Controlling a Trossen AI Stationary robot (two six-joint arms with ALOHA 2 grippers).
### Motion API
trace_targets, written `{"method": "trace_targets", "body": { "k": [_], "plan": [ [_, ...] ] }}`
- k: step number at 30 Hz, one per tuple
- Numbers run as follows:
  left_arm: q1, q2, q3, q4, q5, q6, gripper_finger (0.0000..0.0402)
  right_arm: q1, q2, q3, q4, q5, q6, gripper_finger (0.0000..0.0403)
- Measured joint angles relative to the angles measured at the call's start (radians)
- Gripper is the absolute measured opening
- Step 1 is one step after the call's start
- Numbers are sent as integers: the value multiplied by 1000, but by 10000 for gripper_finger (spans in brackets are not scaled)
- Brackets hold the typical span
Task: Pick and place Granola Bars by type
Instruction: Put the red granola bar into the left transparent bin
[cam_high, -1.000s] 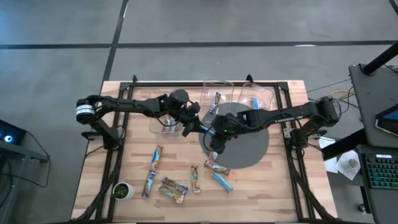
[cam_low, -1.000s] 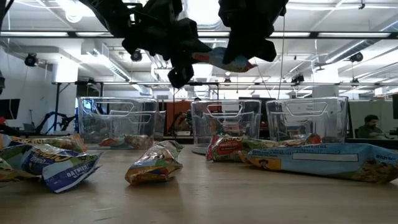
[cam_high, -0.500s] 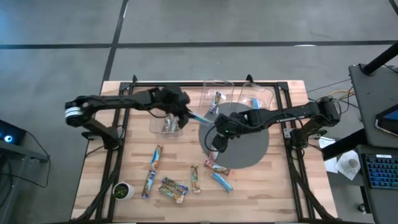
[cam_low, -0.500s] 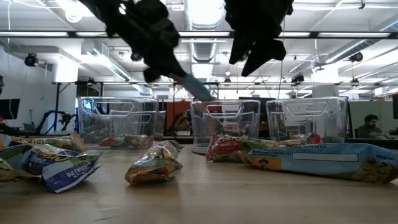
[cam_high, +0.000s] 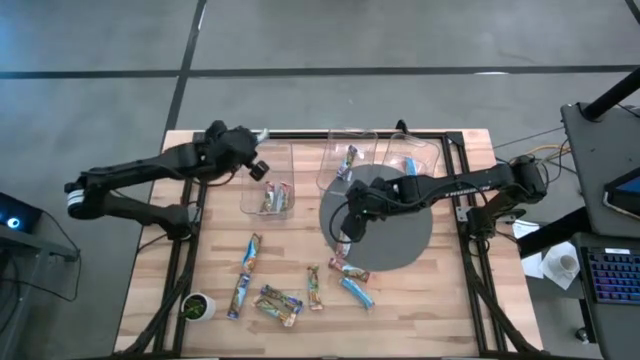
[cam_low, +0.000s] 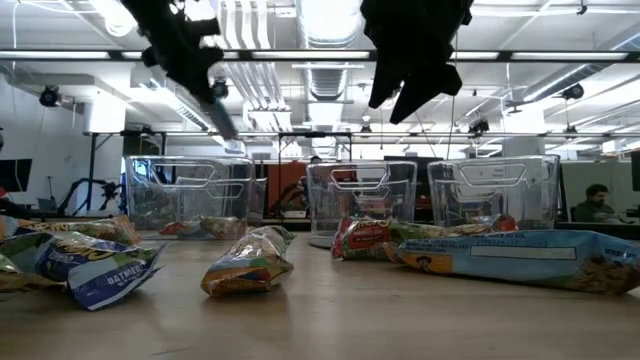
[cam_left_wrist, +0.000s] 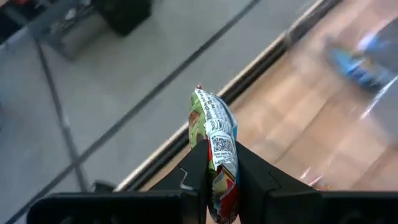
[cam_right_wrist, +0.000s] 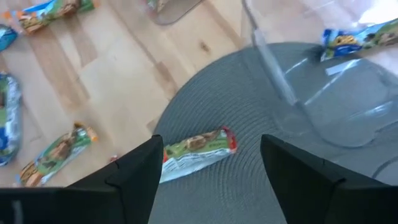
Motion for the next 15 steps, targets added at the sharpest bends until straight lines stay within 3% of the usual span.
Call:
{"method": "trace_targets", "body": {
  "k": [7, 15],
  "plan": [
    [-17, 96, -148, -1, 22, -175, 37, 0, 0, 0, 0, 23, 3, 249],
    [-28, 233, -181, 23, 229, -244, 48, 0, 0, 0, -3, 22, 23, 249]
  ]
}}
